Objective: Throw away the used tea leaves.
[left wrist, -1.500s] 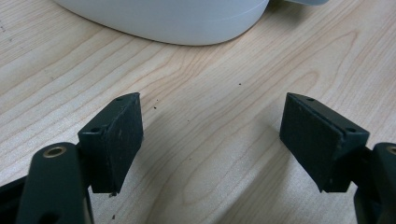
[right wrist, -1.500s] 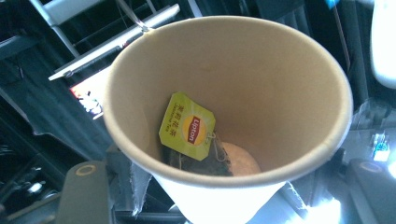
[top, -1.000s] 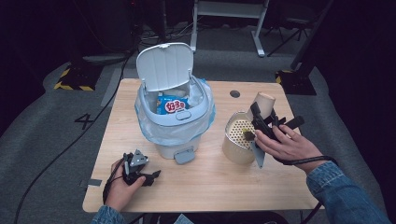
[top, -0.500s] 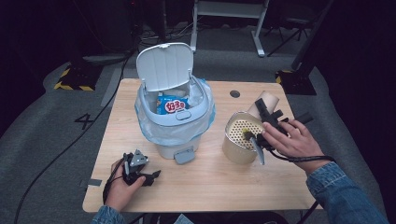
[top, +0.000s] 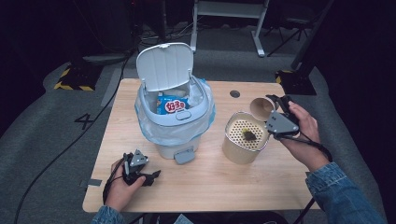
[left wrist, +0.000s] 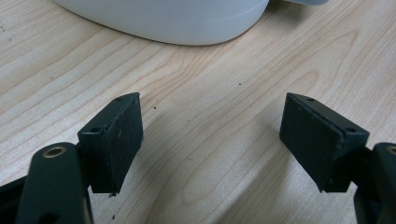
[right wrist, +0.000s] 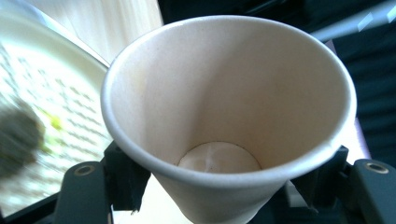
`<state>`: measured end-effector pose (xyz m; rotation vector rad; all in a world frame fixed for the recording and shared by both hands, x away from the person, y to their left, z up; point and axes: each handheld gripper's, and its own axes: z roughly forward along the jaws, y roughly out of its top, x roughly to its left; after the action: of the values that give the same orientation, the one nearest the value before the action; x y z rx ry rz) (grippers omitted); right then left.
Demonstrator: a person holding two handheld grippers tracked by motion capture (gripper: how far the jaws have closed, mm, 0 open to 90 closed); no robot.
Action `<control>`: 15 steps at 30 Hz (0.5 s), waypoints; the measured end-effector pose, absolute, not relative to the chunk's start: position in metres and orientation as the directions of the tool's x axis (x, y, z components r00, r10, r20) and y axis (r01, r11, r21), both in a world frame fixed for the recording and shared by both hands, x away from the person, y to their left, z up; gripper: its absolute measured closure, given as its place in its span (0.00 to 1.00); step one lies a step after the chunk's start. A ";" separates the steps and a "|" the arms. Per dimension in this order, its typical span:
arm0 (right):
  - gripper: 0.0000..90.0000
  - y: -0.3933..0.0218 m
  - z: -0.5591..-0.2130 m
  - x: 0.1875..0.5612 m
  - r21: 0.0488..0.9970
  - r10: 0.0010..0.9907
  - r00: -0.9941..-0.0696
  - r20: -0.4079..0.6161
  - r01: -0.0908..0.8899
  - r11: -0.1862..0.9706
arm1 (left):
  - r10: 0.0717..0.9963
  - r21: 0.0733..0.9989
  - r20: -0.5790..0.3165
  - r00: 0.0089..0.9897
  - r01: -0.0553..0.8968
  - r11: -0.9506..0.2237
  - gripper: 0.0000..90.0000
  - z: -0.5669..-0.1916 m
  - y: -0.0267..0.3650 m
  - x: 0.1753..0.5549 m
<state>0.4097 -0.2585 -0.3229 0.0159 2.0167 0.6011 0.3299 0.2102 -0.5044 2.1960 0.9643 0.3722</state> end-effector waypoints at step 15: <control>0.34 -0.297 -0.329 0.440 0.866 0.604 -0.791 -0.095 0.234 0.442 | 0.730 0.699 -0.011 0.683 0.527 -0.482 0.24 -0.504 0.210 0.330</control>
<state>0.4398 -0.2974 -0.3295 0.7099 2.3068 1.2951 0.3301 0.2104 -0.5042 2.1994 0.9606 0.3772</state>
